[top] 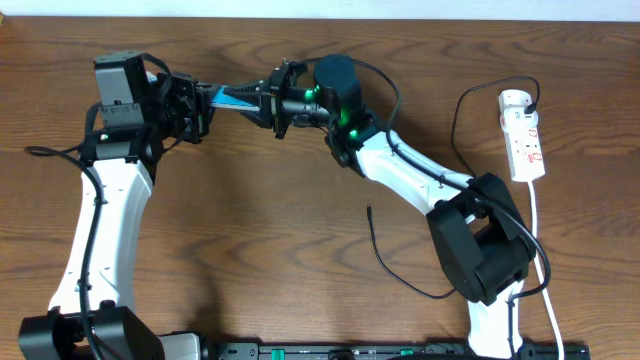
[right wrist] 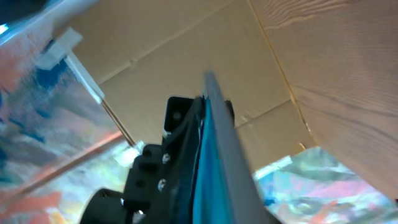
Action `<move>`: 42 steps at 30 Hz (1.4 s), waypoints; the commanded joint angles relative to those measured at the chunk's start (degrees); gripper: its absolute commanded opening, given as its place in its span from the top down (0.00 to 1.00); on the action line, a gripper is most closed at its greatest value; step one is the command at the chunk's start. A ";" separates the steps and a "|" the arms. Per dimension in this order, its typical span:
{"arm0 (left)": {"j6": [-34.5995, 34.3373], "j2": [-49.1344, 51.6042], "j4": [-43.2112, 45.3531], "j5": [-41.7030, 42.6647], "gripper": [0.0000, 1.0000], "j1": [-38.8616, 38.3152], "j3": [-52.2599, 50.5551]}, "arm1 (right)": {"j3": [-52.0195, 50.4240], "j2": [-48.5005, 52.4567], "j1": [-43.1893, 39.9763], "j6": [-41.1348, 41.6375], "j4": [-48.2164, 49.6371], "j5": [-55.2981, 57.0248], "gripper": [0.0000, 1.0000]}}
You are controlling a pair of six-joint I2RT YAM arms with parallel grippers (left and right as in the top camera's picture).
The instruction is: Plug charger to phone and switch on socket
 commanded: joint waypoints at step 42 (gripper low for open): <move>16.46 2.95 10.93 34.56 0.93 13.40 0.26 | 0.90 -0.42 -17.33 -44.50 -22.49 -23.74 0.01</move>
